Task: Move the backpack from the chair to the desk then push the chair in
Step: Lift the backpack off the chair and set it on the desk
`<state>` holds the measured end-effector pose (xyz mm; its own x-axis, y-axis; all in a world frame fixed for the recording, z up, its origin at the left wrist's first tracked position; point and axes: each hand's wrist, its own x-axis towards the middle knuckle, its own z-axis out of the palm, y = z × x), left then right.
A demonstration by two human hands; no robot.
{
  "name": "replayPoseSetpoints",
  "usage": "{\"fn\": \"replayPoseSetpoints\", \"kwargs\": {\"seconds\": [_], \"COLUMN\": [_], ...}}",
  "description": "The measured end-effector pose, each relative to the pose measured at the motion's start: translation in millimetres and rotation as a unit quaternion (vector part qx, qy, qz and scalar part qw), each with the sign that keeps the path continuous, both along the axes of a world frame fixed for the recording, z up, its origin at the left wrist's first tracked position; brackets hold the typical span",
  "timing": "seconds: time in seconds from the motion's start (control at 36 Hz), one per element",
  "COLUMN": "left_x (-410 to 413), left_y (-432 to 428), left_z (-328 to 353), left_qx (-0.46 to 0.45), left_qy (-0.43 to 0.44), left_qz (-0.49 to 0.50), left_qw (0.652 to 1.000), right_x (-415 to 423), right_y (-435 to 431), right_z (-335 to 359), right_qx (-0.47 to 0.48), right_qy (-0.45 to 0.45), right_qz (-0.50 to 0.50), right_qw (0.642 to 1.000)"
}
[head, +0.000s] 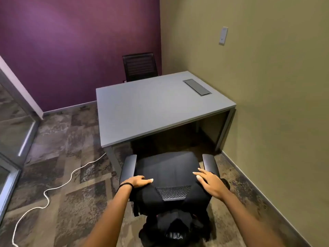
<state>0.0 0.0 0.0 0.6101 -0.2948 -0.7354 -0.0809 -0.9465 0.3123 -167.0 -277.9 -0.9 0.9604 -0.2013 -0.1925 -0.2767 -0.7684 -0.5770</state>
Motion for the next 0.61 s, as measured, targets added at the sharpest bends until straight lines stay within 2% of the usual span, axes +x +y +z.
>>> {"fn": "replayPoseSetpoints", "kwargs": {"seconds": [0.08, 0.22, 0.44, 0.61], "left_x": [-0.3, -1.0, 0.5, 1.0], "left_y": [-5.7, -12.8, -9.1, -0.1], "left_z": [0.6, 2.8, -2.5, -0.7], "left_qx": [0.010, 0.048, 0.050, 0.034], "left_qy": [0.017, -0.005, -0.032, -0.052], "left_qz": [0.004, -0.016, -0.004, 0.011], "left_qw": [1.000, 0.999, 0.998, 0.998], "right_x": [0.2, -2.1, -5.0, -6.5], "right_y": [1.0, 1.6, 3.4, 3.5], "right_z": [-1.2, -3.8, -11.9, -16.6], "right_qx": [-0.031, -0.070, -0.100, -0.103], "right_qy": [0.010, 0.016, -0.026, -0.023], "right_qz": [0.011, 0.033, 0.021, 0.013], "right_qw": [0.999, 0.997, 0.994, 0.994]}}
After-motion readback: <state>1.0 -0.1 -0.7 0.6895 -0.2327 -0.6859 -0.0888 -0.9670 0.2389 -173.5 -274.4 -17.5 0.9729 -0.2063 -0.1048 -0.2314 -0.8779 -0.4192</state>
